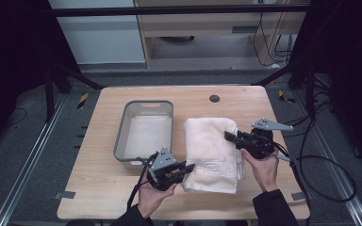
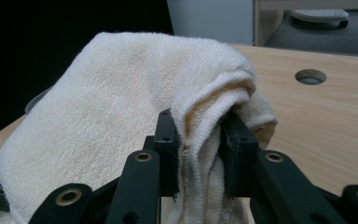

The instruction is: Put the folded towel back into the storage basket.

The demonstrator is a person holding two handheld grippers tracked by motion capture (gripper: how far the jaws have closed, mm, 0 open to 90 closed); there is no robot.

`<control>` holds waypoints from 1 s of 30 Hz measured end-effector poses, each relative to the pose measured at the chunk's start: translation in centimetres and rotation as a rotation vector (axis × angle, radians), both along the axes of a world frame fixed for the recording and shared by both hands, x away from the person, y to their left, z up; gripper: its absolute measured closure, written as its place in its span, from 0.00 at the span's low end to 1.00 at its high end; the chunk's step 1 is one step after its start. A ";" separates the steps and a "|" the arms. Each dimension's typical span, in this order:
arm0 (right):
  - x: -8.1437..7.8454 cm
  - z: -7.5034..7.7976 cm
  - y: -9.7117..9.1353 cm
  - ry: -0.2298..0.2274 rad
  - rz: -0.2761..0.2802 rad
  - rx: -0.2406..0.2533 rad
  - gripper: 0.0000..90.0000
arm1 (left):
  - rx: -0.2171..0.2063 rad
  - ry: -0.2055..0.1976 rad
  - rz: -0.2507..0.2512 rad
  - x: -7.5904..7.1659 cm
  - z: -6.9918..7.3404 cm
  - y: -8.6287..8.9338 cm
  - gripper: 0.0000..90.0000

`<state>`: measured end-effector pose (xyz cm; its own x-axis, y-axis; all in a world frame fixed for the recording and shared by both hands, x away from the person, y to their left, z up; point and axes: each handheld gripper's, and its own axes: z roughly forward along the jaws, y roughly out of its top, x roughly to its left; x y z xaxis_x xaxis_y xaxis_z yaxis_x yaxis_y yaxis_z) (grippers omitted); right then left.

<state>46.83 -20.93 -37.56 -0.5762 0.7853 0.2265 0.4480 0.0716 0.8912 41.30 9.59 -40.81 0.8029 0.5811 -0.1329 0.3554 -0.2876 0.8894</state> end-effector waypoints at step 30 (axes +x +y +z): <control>1.5 3.9 1.9 -0.103 -0.026 0.038 0.79 | -0.077 -0.088 0.040 1.5 3.9 1.9 0.88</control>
